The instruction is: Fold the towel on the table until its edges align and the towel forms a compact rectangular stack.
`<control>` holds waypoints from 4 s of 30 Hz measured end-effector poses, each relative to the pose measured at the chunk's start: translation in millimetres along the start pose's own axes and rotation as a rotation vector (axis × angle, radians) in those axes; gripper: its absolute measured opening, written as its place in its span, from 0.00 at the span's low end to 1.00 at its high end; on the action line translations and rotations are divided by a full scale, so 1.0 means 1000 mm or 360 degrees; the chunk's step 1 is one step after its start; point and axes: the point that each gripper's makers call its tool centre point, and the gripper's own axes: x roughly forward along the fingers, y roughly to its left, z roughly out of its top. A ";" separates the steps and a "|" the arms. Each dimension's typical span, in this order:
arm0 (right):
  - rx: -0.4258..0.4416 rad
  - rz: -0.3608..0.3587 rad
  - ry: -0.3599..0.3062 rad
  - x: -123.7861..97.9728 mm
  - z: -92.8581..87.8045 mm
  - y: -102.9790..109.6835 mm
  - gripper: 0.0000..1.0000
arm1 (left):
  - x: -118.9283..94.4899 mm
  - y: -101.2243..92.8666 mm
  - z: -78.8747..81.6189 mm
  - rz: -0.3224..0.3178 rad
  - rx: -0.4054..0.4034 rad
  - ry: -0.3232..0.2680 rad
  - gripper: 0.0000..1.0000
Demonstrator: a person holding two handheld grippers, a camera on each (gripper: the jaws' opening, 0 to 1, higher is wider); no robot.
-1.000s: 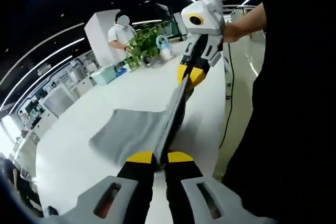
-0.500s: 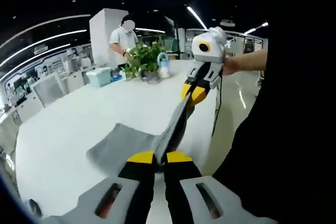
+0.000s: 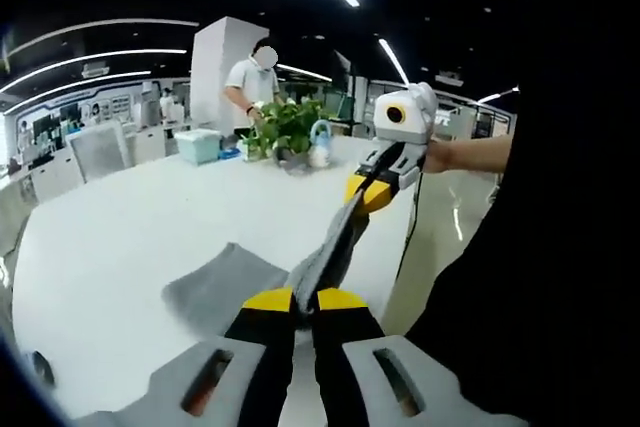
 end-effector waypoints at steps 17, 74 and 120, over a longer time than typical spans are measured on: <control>0.0177 0.0184 0.0089 -0.002 0.000 -0.014 0.01 | 0.011 0.012 0.015 -0.0092 -0.0080 -0.0019 0.05; 0.0798 0.0111 0.0138 0.071 -0.022 -0.149 0.01 | 0.079 0.144 -0.022 -0.0017 -0.0641 0.0134 0.06; 0.0368 -0.0613 0.0329 0.103 -0.094 -0.222 0.45 | 0.123 0.231 -0.092 0.0577 -0.0138 0.0335 0.40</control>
